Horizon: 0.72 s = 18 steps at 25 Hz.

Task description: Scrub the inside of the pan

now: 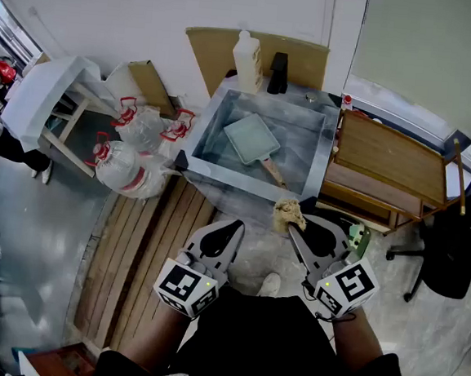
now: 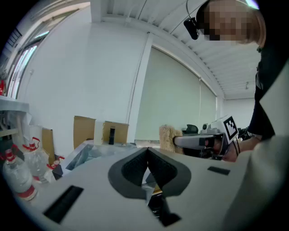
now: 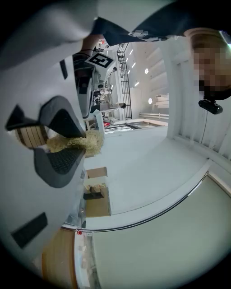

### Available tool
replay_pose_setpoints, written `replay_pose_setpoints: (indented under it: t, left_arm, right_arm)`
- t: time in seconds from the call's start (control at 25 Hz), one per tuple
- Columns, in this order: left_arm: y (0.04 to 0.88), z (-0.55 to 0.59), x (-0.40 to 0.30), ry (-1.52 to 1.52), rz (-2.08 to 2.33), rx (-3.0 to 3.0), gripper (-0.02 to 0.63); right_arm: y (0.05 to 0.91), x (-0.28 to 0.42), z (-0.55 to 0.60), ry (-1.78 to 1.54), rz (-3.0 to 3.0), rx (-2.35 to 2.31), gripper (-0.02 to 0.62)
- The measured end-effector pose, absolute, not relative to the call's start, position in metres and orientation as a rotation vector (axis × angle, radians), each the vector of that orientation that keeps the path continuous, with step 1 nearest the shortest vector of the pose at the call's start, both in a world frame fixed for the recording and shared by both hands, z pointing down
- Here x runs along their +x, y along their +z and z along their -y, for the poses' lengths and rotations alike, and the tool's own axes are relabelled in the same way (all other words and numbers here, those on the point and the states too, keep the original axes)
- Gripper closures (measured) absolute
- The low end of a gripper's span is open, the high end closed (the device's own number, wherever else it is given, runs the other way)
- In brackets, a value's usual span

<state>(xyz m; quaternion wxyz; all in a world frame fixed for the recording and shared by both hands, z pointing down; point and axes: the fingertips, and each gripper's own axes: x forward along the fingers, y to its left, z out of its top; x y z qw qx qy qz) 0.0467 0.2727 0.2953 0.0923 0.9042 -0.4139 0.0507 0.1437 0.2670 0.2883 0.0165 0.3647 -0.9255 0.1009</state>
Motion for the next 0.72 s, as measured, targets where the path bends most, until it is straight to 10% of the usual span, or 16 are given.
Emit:
replay_pose_setpoints:
  t: [0.72]
  left_arm:
    - [0.291, -0.267, 0.049, 0.158, 1.26, 2.673, 0.597]
  right_arm:
    - [0.279, 0.148, -0.26, 0.278, 2.914, 1.098, 0.517]
